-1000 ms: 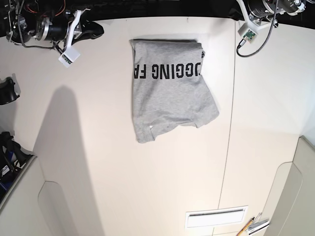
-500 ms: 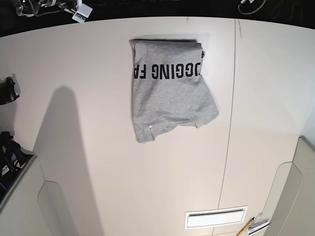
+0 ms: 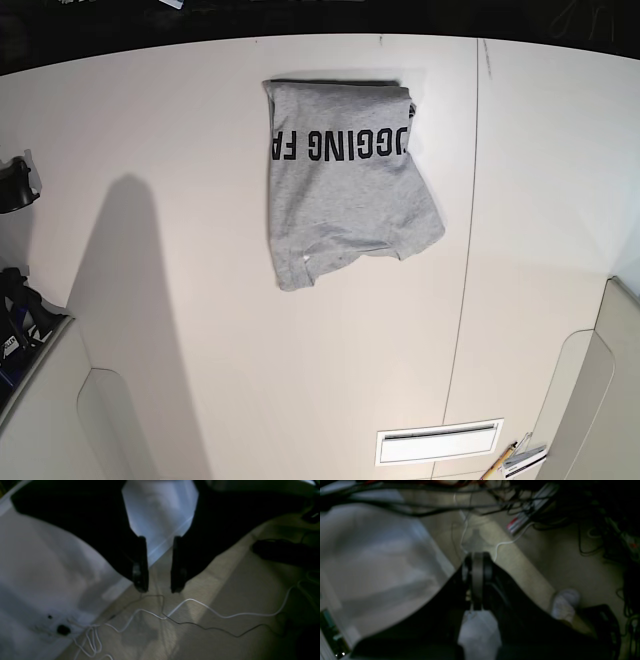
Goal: Fold the T-shirt properly
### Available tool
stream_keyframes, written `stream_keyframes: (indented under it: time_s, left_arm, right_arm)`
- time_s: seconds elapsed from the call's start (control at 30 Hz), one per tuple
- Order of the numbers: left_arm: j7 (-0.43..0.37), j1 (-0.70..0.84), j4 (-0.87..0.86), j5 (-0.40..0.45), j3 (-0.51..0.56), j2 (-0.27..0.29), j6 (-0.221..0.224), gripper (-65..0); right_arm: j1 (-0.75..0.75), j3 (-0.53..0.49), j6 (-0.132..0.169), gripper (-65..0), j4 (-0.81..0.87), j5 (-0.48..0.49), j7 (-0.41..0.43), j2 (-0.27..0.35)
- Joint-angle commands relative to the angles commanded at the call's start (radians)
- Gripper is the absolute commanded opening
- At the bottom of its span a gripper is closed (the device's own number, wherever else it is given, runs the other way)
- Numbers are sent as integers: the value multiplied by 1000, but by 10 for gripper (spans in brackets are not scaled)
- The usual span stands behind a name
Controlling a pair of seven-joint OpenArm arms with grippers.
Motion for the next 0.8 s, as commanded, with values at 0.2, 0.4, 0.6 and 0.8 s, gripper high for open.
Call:
stream_keyframes:
  time_s: [0.2, 0.4, 0.6, 0.8]
  left_arm:
    - [-8, -206, -315, 5, 80, 42, 0, -457]
    - [-232, -418, -713, 113, 197, 100, 0, -457]
    - [-458, -563, -854, 108, 375, 109, 0, -456]
    - [-467, -647, -856, 67, 394, 187, 222, -456]
  right_arm:
    - [142, -131, -4, -650, -255, -17, 80, -42]
    - [298, -296, -5, -650, -592, -200, 263, -101]
    - [440, -363, -7, -650, -862, -364, 306, -188]
    - [554, -363, -7, -650, -927, -363, 350, -194]
